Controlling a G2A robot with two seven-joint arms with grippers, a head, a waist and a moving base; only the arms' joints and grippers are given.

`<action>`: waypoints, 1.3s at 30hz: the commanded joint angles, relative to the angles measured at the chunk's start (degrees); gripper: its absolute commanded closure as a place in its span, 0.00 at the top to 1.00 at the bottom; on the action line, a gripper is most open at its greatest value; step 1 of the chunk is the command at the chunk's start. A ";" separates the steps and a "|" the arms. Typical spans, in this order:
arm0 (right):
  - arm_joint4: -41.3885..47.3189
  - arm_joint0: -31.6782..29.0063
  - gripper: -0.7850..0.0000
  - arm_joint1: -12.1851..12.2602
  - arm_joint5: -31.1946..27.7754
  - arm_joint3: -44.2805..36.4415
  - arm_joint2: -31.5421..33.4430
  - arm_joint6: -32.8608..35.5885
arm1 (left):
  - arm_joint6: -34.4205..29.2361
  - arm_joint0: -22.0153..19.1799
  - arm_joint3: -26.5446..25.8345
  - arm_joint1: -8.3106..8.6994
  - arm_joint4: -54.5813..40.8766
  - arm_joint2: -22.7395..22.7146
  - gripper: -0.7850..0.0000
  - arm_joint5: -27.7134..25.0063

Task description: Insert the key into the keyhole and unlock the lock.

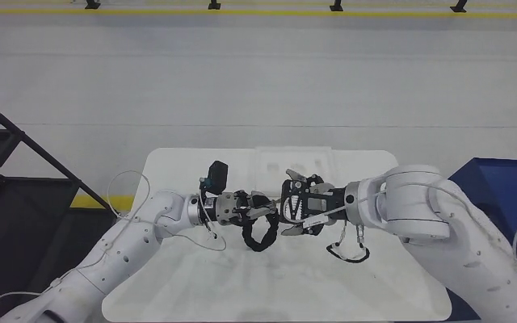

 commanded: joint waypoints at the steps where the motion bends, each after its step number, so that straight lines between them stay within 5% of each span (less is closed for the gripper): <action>1: -2.24 -0.45 0.47 0.12 -0.70 -0.53 0.06 -0.66 | -0.26 -0.20 -0.07 0.15 -0.29 0.51 0.00 0.00; 16: -10.65 -1.63 0.35 0.39 -1.30 -2.13 -1.29 -1.94 | -0.61 -1.91 -0.01 1.03 -2.08 3.33 0.00 0.00; 21: -9.80 -1.82 0.00 0.34 -1.00 -1.83 -1.37 -3.70 | -0.25 -2.36 0.06 1.24 -2.19 4.00 0.00 0.00; 30: -1.72 -2.80 0.00 0.35 3.67 0.33 -0.18 -5.43 | 0.24 -3.24 0.11 1.37 -2.27 5.31 0.00 0.00; 39: 13.30 -4.23 0.00 0.19 16.59 3.62 1.94 -4.55 | 1.85 -3.86 0.23 1.39 -0.66 6.02 0.00 0.00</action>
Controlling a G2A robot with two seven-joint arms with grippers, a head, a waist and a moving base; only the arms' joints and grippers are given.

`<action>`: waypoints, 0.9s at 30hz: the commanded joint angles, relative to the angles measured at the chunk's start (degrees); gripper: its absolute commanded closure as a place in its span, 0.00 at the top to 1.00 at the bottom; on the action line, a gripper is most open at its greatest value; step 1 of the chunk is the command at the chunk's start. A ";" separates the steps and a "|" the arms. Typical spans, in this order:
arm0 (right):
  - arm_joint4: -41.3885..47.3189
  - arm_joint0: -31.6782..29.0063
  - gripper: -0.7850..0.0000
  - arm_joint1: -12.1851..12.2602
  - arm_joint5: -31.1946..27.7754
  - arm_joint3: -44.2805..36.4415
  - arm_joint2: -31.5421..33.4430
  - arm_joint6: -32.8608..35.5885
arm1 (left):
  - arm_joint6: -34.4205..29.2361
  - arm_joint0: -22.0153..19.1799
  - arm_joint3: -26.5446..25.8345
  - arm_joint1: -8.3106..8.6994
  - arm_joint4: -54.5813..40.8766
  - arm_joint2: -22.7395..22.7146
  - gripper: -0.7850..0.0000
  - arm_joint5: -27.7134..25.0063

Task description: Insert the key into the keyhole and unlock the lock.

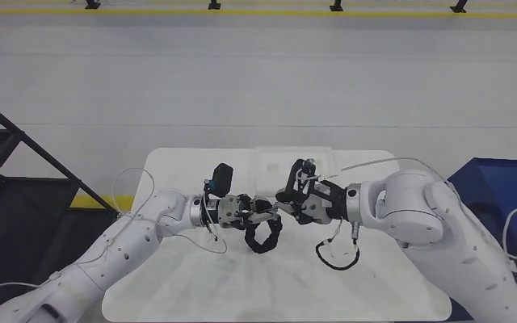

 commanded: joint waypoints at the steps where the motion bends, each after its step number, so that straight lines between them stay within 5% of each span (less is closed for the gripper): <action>1: 2.18 -0.26 0.00 0.00 2.67 0.51 0.28 0.92 | 0.47 0.00 0.11 -0.04 0.44 0.15 0.00 0.00; 8: 6.96 -1.63 0.00 0.06 8.06 1.57 1.56 1.81 | 1.93 -0.14 0.60 -0.23 2.28 0.27 0.00 0.00; 9: 7.13 -1.71 0.20 0.07 8.30 1.52 1.71 1.85 | 1.97 -0.19 0.71 -0.27 2.62 0.30 0.00 0.00; 10: 7.40 -1.93 0.76 0.08 8.74 1.68 1.76 1.97 | 1.97 -0.25 0.96 -0.32 3.03 0.28 0.00 0.00; 11: 7.70 -2.02 1.00 0.08 8.99 1.72 1.83 2.11 | 1.96 -0.30 1.21 -0.37 3.50 0.22 0.00 0.00; 27: 8.46 -5.24 1.00 0.75 8.35 1.48 5.45 1.72 | -2.81 0.65 8.12 -2.41 18.47 -0.02 0.00 6.32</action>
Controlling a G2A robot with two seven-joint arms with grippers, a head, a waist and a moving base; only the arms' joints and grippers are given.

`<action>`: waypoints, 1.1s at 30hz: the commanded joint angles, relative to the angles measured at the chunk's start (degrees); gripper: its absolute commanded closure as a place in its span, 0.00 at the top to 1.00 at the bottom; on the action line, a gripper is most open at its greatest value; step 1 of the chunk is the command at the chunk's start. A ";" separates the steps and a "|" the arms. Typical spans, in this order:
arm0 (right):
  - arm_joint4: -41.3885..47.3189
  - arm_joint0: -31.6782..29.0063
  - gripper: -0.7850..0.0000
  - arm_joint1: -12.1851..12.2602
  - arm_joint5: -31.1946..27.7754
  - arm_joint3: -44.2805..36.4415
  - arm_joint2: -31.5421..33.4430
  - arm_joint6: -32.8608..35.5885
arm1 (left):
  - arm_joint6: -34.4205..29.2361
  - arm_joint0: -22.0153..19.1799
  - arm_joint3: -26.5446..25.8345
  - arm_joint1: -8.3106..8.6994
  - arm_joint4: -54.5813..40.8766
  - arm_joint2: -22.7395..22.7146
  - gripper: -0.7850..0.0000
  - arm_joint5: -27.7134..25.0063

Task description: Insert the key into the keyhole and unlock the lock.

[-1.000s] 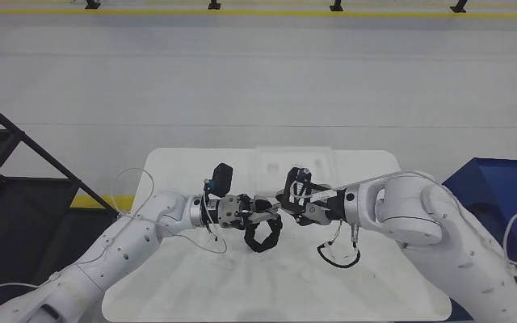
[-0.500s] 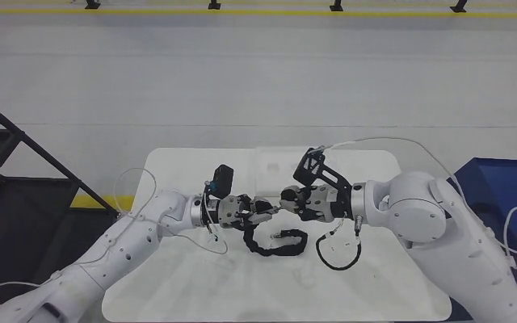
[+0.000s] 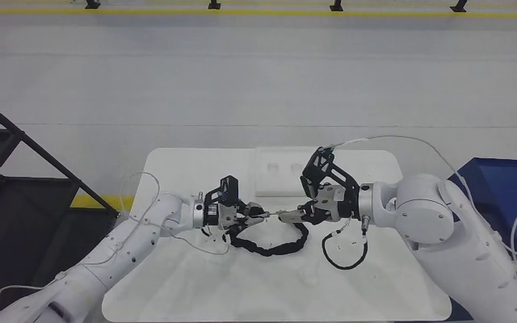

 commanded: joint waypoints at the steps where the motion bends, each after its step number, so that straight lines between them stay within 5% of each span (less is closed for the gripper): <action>1: -0.10 -0.36 1.00 0.05 -0.25 0.02 0.24 -0.14 | -0.85 -0.15 0.86 -0.50 2.78 0.61 0.00 1.23; 15: -0.23 -1.44 1.00 -0.11 -4.09 2.54 -0.51 -1.84 | 0.91 -2.67 9.97 -6.01 13.13 6.51 0.00 4.02; 17: -0.63 -1.35 1.00 -0.18 -5.06 3.24 -0.82 -2.12 | 1.81 -3.11 11.72 -6.94 13.60 7.23 0.34 3.91; 18: -0.76 -1.34 1.00 -0.21 -5.47 3.66 -0.94 -2.42 | 2.19 -3.34 12.69 -7.39 13.51 7.49 0.98 3.74; 25: -3.40 -1.12 1.00 -0.45 -10.94 7.88 -1.86 -5.10 | 4.46 -5.85 16.97 -9.51 11.66 7.24 1.00 0.63; 33: -5.90 1.62 1.00 -0.85 -20.56 13.03 -1.96 -9.67 | 6.70 -10.39 15.15 -8.06 10.24 1.37 1.00 -5.68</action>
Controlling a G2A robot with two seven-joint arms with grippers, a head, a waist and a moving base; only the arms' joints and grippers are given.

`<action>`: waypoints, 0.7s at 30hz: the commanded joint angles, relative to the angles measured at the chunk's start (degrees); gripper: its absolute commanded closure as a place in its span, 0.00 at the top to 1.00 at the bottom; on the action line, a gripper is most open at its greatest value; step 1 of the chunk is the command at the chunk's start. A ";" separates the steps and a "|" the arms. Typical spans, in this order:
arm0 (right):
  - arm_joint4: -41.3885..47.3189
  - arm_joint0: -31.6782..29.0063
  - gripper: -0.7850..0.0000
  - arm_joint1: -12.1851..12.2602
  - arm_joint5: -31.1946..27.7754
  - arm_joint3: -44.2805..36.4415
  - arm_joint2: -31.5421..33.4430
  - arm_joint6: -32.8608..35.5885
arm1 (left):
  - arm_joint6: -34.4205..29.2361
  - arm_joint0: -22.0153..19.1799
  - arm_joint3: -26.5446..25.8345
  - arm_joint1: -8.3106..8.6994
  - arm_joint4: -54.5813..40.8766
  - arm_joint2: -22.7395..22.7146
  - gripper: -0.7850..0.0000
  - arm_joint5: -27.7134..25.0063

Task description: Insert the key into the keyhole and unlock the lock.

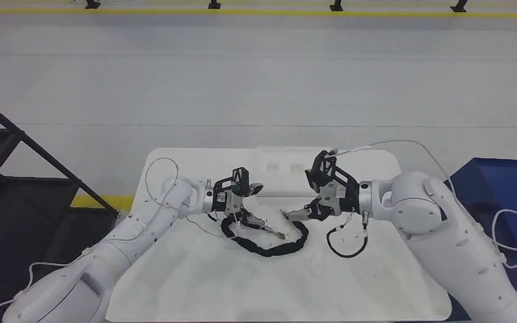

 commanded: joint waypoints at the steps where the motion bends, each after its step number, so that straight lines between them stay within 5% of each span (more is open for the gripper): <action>1: -0.56 1.51 1.00 -0.14 -2.12 1.57 0.03 -0.68 | -0.18 -1.06 -1.09 0.68 -1.01 -1.57 1.00 -0.40; 10: -0.86 11.52 1.00 -1.29 -9.29 11.02 -0.91 -2.97 | -5.19 -9.61 -4.94 4.01 -9.18 -2.42 1.00 -0.40; 21: 3.94 24.11 1.00 -2.72 -16.35 22.34 -3.80 -0.49 | -18.41 -21.86 -4.60 6.54 -30.77 6.59 1.00 -0.40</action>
